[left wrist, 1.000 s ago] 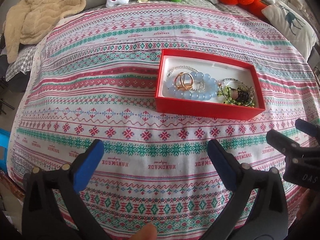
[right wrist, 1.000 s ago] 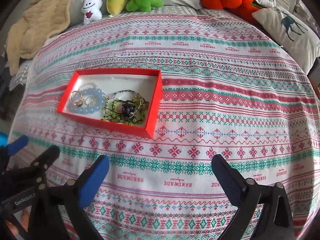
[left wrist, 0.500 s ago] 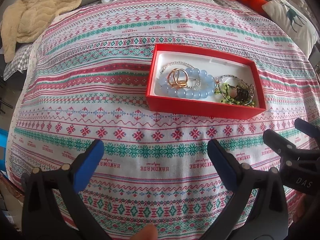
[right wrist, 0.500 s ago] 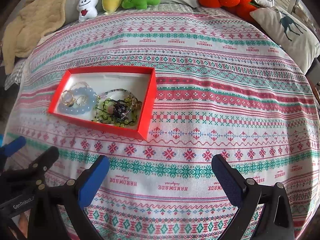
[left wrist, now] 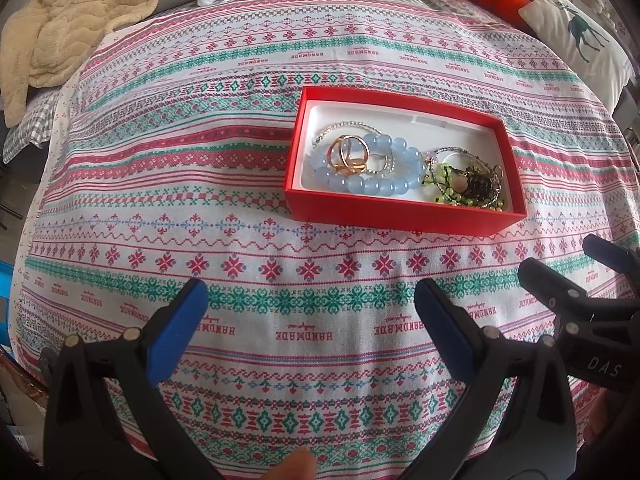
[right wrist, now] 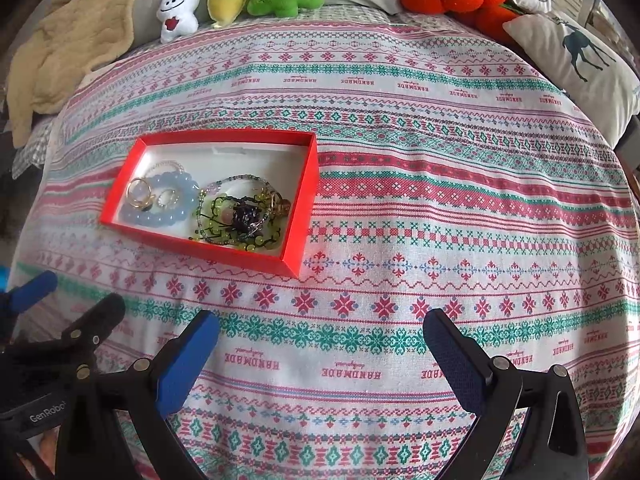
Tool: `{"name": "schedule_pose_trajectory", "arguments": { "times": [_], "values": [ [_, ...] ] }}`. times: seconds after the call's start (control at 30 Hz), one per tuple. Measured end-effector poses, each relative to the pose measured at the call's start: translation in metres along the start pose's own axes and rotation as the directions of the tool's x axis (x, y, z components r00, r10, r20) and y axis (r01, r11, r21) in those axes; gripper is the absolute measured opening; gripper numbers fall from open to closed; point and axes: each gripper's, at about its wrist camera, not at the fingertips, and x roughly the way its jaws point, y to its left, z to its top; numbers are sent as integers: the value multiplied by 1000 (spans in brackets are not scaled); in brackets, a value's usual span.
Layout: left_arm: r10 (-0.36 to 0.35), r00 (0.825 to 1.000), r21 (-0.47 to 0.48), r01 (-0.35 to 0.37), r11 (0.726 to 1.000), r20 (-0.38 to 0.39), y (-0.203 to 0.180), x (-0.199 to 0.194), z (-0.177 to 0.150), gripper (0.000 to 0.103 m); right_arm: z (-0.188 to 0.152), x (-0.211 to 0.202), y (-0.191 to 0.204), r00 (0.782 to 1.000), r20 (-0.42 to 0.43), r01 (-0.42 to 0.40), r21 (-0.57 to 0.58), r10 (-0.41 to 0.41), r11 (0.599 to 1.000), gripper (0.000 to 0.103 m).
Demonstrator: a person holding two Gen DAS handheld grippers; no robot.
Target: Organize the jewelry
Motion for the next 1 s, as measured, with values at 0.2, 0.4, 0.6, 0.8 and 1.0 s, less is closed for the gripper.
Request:
{"name": "schedule_pose_trajectory", "arguments": {
  "times": [0.2,0.4,0.6,0.8,1.0],
  "values": [
    [1,1000,1,-1,1000,0,0,0,0,102,-1,-1,1,1000,0,-3,-5,3,1000,103],
    [1,1000,6,-1,1000,-3,-1,1,-1,102,-1,-1,1,1000,0,-2,-5,2,1000,103],
    [1,1000,5,-1,1000,-3,-2,1,-1,102,-1,-1,1,1000,-1,-3,-5,3,1000,103],
    [1,1000,5,-1,1000,-3,-2,1,-1,102,-1,-1,1,1000,0,-2,-4,2,1000,103],
    [2,1000,5,-2,1000,-3,-1,1,-1,102,-2,-1,1,1000,-2,-2,-6,2,1000,103]
  ]
}}
